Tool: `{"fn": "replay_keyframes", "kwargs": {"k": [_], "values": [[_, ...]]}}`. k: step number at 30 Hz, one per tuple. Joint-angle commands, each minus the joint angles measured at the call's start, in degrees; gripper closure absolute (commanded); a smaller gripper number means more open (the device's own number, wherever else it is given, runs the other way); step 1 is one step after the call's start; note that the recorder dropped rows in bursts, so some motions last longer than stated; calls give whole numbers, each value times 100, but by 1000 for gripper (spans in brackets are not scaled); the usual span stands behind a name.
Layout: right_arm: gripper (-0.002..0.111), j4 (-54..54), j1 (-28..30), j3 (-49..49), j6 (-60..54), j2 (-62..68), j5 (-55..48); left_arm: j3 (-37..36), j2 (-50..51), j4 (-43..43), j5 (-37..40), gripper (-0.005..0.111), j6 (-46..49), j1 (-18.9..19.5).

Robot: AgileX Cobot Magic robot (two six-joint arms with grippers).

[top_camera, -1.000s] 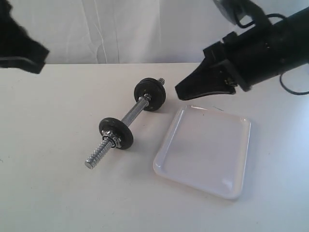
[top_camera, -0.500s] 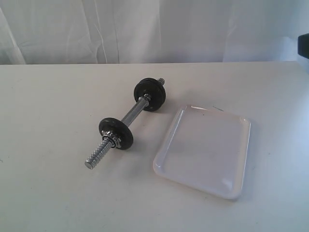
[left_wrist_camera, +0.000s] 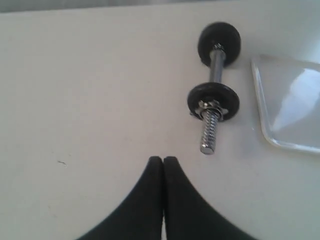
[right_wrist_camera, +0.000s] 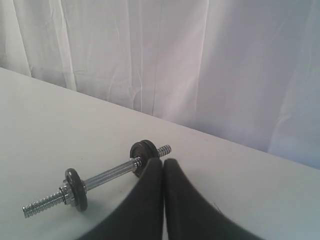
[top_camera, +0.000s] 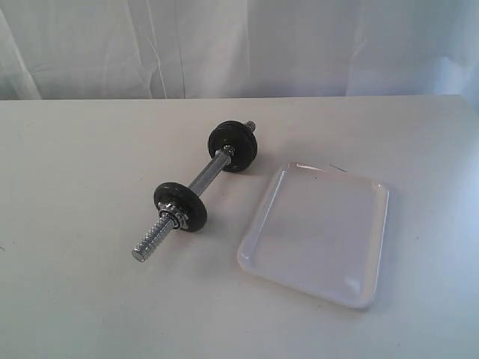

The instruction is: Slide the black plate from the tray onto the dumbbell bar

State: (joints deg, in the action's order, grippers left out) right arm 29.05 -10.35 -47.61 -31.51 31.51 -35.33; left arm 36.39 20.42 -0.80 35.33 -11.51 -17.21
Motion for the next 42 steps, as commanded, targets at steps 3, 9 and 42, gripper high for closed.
{"fn": "replay_keyframes", "kwargs": {"k": [3, 9, 42], "values": [[108, -17, 12, 38, 32, -19, 70, -295, -1442, -1, 12, 107, -25, 858], [108, -22, 12, 38, 32, -37, 21, -290, -2042, 14, 22, 107, -25, 1195], [108, -22, 12, 38, 32, -75, 33, -2978, -2042, -35, -1170, 107, -36, 1197]]}}
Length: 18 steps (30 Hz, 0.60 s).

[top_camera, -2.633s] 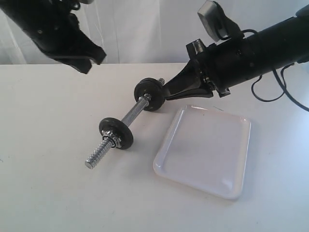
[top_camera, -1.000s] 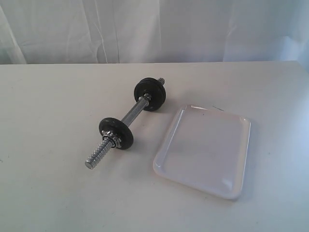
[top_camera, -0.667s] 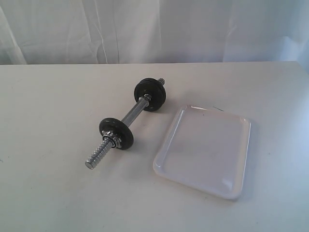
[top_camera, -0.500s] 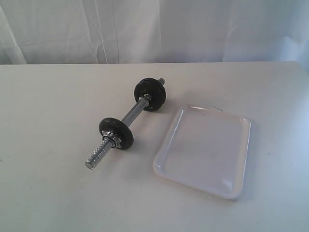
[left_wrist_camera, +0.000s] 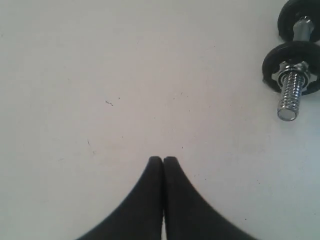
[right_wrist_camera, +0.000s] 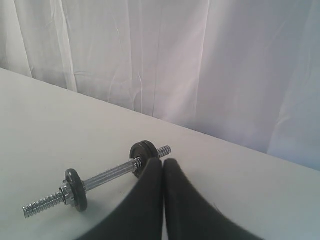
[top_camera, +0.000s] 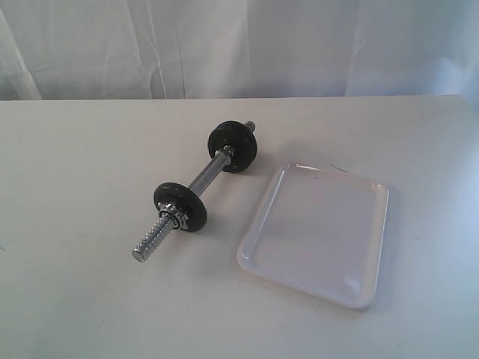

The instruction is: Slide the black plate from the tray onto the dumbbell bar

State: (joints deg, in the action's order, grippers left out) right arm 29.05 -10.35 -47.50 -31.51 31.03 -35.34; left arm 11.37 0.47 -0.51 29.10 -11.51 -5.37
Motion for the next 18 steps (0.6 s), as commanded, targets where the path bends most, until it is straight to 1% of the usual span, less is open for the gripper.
{"fn": "replay_keyframes", "kwargs": {"k": [1, 4, 9, 13, 18], "values": [[108, -39, 12, 27, 32, -28, 31, -600, -47, -63, -624, 107, -36, 13], [108, -39, 12, 27, 32, -28, 31, -1072, -47, -63, -629, 107, -36, 13], [108, -39, 12, 27, 32, -28, 31, -1120, -47, -82, -606, 107, -55, 13], [108, -39, 12, 27, 32, -28, 31, -1137, -47, -71, -1839, 107, -55, 13], [108, -39, 12, 27, 32, -28, 31, -1137, -47, -71, -1910, 107, -28, 13]]}}
